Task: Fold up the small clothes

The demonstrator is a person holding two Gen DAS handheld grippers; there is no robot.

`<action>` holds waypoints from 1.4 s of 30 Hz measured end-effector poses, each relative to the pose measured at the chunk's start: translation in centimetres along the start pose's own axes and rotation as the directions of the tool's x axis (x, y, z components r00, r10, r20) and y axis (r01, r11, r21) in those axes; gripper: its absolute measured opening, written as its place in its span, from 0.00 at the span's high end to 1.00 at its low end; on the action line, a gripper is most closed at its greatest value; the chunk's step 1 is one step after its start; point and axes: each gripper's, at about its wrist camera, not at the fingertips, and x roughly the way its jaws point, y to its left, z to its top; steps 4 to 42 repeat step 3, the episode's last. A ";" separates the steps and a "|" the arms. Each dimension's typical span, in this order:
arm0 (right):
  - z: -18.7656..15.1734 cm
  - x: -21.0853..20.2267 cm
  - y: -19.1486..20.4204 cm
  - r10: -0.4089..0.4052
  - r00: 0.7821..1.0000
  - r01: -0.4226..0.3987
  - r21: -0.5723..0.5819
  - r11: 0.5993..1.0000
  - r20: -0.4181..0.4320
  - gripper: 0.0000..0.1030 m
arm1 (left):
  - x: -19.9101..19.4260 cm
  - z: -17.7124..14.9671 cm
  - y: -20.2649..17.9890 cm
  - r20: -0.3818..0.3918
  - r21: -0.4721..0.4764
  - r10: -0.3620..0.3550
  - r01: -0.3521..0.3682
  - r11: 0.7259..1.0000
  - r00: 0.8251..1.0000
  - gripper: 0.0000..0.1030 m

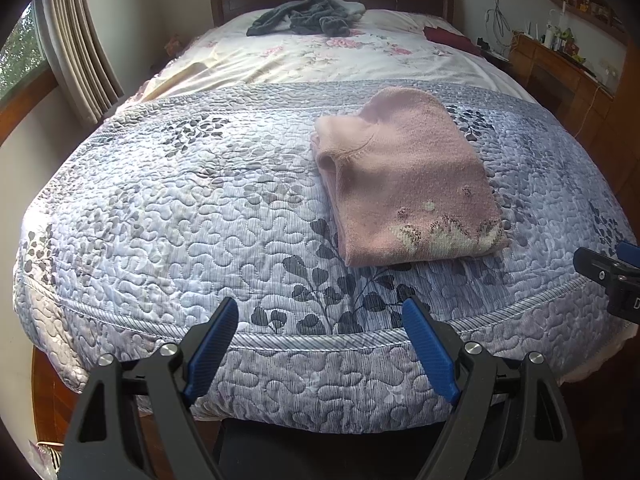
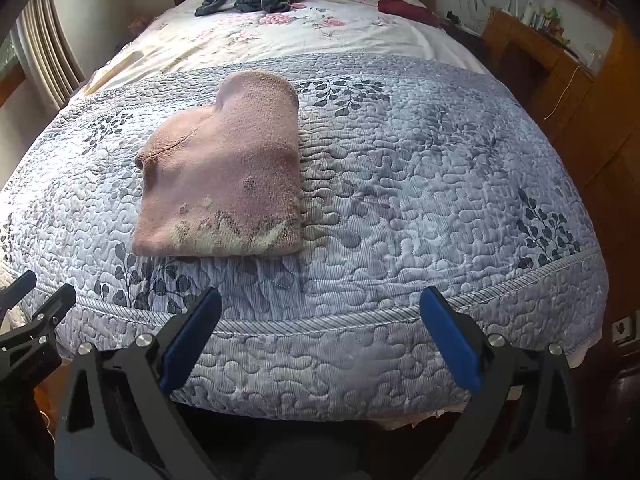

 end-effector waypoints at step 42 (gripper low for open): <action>0.0 0.1 -0.1 -0.006 1.000 0.006 0.005 1.000 -0.003 0.04 | 0.1 0.0 -0.1 -0.001 0.005 0.002 -0.002 1.000 1.000 0.18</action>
